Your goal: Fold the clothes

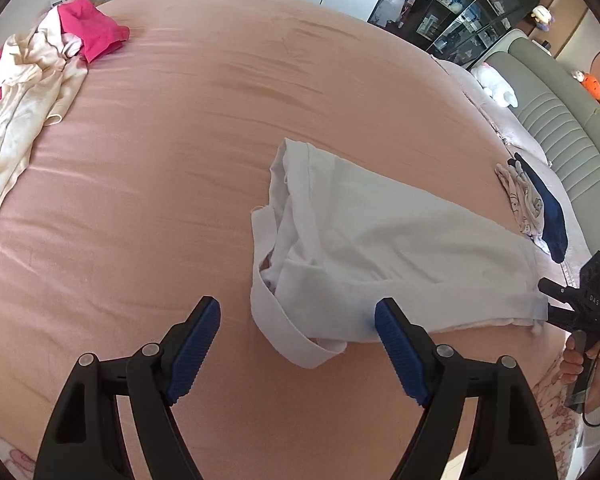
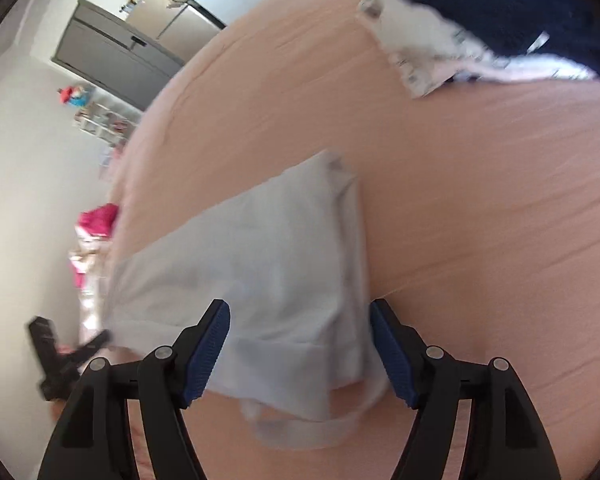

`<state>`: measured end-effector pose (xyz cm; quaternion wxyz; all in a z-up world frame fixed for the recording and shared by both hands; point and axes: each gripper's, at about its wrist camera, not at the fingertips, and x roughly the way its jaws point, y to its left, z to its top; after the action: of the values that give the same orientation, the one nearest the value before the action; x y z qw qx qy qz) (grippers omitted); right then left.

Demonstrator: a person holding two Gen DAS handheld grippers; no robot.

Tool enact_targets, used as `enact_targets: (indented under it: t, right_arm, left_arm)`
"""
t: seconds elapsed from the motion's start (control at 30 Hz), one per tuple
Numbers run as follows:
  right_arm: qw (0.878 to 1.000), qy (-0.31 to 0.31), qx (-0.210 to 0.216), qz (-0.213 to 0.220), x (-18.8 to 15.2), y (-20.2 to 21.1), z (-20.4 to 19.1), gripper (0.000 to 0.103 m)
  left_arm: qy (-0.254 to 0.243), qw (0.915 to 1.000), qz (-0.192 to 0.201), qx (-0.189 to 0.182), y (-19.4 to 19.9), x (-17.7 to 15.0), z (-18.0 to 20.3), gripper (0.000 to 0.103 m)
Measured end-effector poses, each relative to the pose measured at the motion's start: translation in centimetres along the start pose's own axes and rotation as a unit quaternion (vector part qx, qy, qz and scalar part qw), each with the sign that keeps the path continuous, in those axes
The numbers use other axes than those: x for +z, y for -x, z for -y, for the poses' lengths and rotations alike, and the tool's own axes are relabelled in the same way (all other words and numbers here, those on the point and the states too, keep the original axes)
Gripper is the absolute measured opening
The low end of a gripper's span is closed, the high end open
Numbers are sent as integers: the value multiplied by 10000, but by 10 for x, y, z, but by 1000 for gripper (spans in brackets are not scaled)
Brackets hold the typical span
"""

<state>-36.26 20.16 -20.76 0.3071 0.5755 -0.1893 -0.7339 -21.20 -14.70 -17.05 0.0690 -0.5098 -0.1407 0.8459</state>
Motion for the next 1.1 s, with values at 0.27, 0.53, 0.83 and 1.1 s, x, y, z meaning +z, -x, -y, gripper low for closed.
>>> enact_targets:
  t: [0.27,0.53,0.83,1.1]
  right_arm:
    - [9959,-830,284,200,2,-9,19,17]
    - [9935,-1062,94,391,-9,-17,31,24]
    - [9865,-1274,269,995,8,33,33,10]
    - [9953,-675,-604,356,15,35,43,23]
  left_arm:
    - [-82,9999,-19,-140,-4,7,0,79]
    - [-71,9996,-81,-244,-5,3,8,79]
    - [-204,9992,-185,-290,-5,-4,20,79]
    - [-264,9981,-275,-479,-12,-6,21,79]
